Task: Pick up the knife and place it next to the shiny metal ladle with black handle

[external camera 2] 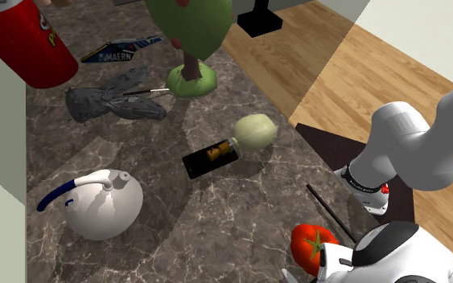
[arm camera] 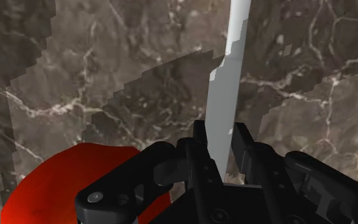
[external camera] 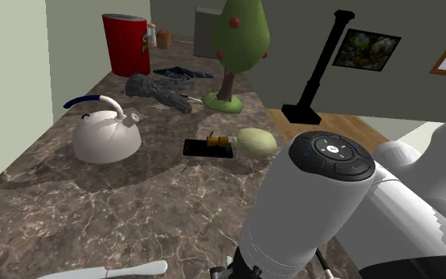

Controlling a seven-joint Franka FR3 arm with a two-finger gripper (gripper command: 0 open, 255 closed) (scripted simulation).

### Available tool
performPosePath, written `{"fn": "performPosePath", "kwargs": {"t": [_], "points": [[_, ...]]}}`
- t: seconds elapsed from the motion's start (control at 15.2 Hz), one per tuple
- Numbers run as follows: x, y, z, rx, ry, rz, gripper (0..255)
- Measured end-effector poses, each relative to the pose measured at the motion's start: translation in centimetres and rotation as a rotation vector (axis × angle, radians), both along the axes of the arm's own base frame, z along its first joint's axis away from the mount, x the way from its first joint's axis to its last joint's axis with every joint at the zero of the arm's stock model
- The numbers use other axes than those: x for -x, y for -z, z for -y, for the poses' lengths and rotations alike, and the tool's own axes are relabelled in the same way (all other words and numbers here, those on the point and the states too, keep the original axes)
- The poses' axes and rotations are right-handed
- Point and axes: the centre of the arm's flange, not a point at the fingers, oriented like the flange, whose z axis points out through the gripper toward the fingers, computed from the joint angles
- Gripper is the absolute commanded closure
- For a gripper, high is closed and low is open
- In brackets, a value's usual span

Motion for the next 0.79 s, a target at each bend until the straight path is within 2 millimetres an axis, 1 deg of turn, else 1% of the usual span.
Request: {"fn": "performPosePath", "kwargs": {"t": [0.26, 0.33, 0.73, 0.79], "points": [[0.01, 0.06, -0.01, 0.000, 0.000, 0.000, 255], [0.01, 0.06, -0.01, 0.000, 0.000, 0.000, 0], [0.01, 0.06, -0.02, 0.000, 0.000, 0.000, 0], [-0.02, -0.48, 0.01, -0.001, 0.000, 0.001, 0]]}}
